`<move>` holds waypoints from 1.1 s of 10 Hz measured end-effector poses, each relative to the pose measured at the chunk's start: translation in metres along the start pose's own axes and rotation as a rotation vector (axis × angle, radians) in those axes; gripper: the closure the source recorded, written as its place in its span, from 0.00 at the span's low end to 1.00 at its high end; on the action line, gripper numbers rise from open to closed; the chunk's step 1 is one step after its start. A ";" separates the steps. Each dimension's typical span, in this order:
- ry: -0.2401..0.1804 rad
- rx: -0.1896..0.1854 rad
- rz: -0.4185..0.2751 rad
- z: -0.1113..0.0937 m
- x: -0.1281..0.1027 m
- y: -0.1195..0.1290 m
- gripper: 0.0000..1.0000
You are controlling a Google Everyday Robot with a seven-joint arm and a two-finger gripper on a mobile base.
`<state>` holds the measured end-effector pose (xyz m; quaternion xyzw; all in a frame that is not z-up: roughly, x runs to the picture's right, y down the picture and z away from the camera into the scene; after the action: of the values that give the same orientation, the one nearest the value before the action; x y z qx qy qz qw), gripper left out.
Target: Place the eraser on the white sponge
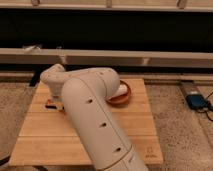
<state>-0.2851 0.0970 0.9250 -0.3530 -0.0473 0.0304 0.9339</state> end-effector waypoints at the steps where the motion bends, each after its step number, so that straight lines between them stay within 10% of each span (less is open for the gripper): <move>1: -0.011 -0.001 0.004 -0.007 0.004 0.002 0.74; 4: -0.080 0.004 0.036 -0.049 0.036 0.009 0.96; 11: -0.195 0.015 0.171 -0.111 0.166 0.037 0.96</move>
<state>-0.1090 0.0668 0.8288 -0.3439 -0.1075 0.1442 0.9216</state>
